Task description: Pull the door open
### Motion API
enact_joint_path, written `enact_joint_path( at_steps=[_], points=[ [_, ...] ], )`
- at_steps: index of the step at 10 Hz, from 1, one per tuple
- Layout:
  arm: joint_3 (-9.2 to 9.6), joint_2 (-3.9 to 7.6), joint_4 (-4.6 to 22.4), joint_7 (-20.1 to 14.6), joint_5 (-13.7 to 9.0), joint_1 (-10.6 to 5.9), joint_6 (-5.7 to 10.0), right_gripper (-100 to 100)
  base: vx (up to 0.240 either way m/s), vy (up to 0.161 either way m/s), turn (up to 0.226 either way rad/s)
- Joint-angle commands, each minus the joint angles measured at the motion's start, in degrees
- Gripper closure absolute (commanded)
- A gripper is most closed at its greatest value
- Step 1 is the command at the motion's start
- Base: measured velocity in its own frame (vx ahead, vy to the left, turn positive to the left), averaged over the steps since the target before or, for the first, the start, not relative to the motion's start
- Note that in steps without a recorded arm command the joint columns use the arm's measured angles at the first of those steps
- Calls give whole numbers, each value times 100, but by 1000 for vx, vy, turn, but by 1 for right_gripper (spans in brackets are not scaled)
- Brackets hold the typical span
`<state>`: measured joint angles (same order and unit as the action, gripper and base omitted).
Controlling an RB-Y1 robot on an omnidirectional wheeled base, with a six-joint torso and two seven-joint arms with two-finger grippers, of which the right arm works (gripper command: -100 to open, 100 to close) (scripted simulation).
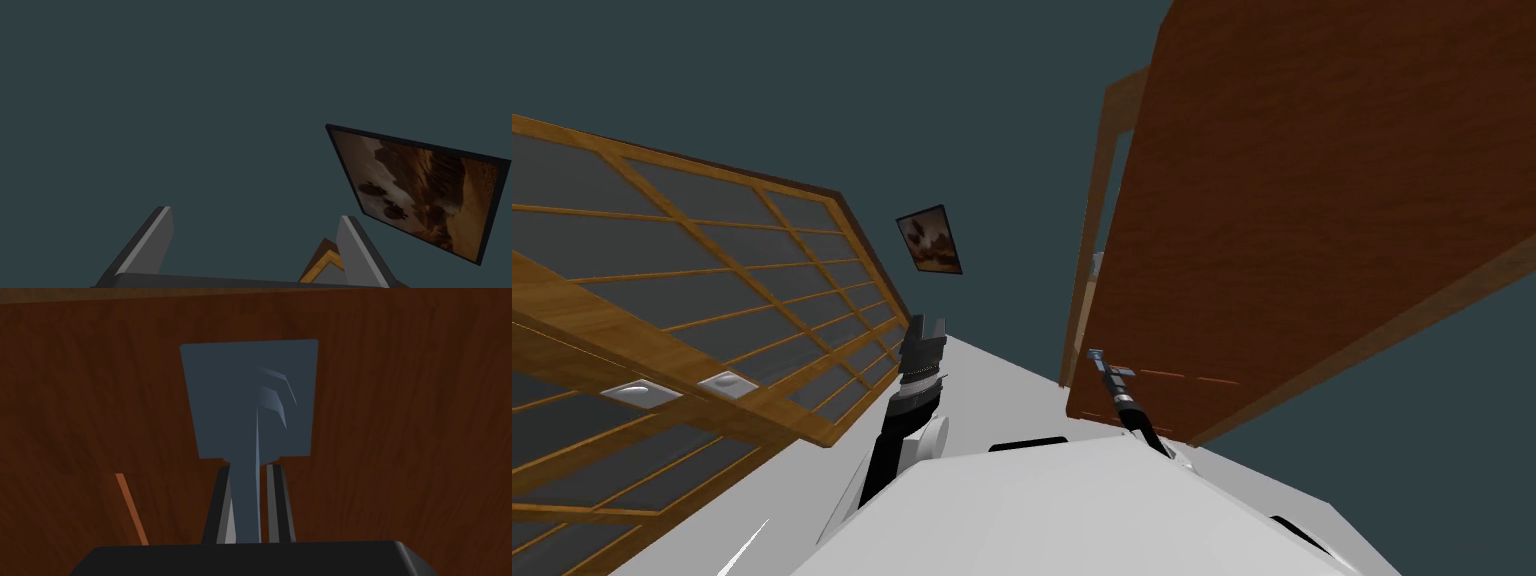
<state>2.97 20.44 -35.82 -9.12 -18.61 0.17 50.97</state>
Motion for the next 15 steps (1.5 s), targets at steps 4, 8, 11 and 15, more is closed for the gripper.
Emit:
enact_joint_path(
  at_steps=[4, 8, 11, 15],
  points=[
    [315, 213, -70, -313, 120, 183, 252, 100, -242, -44, 119],
    [490, 320, -161, -461, 186, 309, 340, 100, -208, -58, 87],
    [693, 491, -157, -657, 218, 524, 641, 100, -196, -57, 159],
    [901, 701, -154, -868, 244, 751, 987, 100, -191, -41, 115]
  ],
)
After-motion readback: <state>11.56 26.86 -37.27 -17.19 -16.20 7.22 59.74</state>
